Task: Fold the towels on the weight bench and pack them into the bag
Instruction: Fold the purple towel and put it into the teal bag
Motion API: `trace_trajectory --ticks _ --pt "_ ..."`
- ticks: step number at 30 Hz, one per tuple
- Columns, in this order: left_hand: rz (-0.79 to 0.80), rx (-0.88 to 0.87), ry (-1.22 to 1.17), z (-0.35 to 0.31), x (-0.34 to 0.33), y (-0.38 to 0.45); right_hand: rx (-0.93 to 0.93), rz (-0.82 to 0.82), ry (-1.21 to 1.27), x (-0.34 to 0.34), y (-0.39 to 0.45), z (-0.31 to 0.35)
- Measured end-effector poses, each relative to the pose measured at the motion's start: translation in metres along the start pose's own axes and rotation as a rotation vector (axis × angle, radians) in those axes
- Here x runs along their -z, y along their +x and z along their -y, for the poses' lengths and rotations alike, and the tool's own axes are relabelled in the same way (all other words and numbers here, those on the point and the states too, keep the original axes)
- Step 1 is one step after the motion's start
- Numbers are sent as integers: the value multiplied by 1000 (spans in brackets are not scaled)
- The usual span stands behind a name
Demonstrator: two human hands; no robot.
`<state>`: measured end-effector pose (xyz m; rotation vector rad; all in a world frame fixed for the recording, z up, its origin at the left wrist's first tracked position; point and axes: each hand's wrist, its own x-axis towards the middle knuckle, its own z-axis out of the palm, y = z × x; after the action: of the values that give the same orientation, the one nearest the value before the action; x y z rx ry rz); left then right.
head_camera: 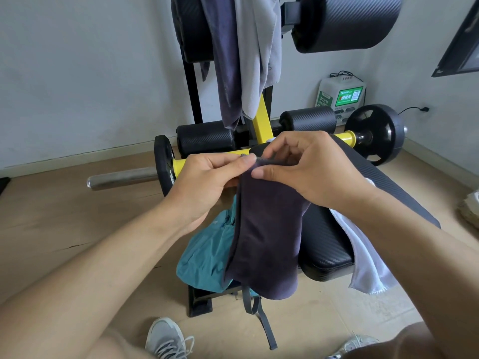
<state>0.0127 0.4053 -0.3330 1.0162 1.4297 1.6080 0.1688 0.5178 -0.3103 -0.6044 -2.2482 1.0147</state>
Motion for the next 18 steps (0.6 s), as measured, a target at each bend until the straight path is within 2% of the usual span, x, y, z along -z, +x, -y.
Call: trace_trajectory --ticks 7,13,15,18 --pt "-397 -79 88 16 30 25 -113 249 -208 -6 -5 2" --pt "-729 29 14 25 81 45 -81 336 -372 1 -10 12" --pt "-784 54 12 32 98 48 -78 315 -522 3 -11 13" --pt "-796 33 118 39 108 49 -70 130 -651 4 -11 14"
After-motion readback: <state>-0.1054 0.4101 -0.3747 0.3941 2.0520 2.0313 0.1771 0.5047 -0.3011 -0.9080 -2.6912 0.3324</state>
